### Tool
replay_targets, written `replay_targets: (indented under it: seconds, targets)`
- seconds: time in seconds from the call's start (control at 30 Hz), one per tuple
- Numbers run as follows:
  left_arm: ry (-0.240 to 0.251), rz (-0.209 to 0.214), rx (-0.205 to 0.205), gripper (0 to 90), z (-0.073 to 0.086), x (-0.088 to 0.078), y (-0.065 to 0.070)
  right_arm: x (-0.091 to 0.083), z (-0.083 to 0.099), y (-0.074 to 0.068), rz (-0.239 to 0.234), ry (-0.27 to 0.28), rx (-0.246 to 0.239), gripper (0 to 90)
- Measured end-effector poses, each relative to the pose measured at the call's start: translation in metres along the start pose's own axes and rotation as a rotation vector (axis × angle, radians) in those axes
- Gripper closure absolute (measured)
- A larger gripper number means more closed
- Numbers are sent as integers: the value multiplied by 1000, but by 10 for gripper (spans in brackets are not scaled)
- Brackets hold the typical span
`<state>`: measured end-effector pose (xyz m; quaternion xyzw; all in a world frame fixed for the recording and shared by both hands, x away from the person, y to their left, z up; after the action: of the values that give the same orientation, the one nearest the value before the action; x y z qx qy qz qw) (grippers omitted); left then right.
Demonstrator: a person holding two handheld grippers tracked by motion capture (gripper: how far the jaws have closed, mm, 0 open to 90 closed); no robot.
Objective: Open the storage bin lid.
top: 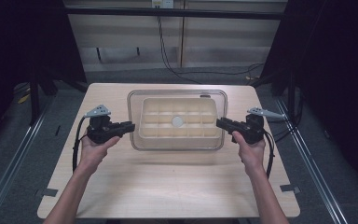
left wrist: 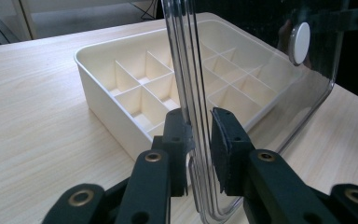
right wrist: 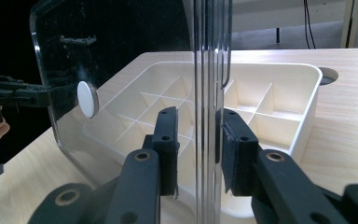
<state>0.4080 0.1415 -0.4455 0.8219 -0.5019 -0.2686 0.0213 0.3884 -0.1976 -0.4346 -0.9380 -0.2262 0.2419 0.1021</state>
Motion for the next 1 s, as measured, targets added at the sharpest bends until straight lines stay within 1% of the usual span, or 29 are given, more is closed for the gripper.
replay_targets:
  seconds: [0.03, 0.13, 0.17, 0.2, 0.23, 0.27, 0.3, 0.33, 0.5, 0.53, 0.67, 0.7, 0.83, 0.9, 1.0]
  targets:
    - [-11, 3, 8, 766, 1, -1, 1, 0, 0, 0, -3, -1, 0, 705]
    - [-20, -3, 5, 763, 6, 0, 1, -1, 0, -1, -8, -12, -2, 704]
    - [-38, -6, 11, 760, 9, 1, 2, -1, 1, -1, -5, -17, -7, 704]
    - [-46, -9, 14, 756, 12, 1, 2, 0, 2, -1, 0, -24, -14, 704]
    - [-46, -10, 11, 754, 15, 1, 2, -1, 5, -2, -3, -38, -17, 705]
    - [-44, -6, 7, 754, 17, 1, 2, -1, 5, -2, -3, -38, -17, 705]
    - [-51, -1, 2, 753, 18, -1, 3, -2, 6, -4, -15, -36, -5, 713]
    - [-49, -7, 8, 753, 18, -2, 3, -3, 7, -5, -14, -37, -5, 713]
    - [-50, -6, 19, 754, 17, -6, 7, -6, 11, -8, -20, -40, -16, 715]
    - [-50, -4, 20, 754, 18, -7, 7, -7, 12, -10, -26, -44, -17, 716]
    - [-52, -5, 20, 754, 20, -8, 10, -11, 15, -12, -26, -47, -18, 717]
    - [-57, 3, 21, 754, 22, -10, 12, -12, 16, -12, -25, -50, -23, 716]
    - [-55, 8, 23, 754, 21, -13, 14, -14, 16, -15, -29, -47, -27, 716]
    - [-58, 5, 32, 754, 21, -15, 15, -15, 16, -16, -30, -46, -33, 716]
    - [-57, 3, 29, 755, 22, -18, 17, -16, 17, -19, -35, -50, -39, 716]
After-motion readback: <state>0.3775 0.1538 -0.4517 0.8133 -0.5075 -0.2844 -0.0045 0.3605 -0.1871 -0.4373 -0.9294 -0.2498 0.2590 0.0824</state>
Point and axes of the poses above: each handheld gripper's, and its own axes: x roughly forward along the jaws, z roughly out of its underside, y roughly to its right, the point moved 9 cm from there along x, roughly forward along the jaws, and after that the axes turned 10 degrees about z, right-handed, at the moved point
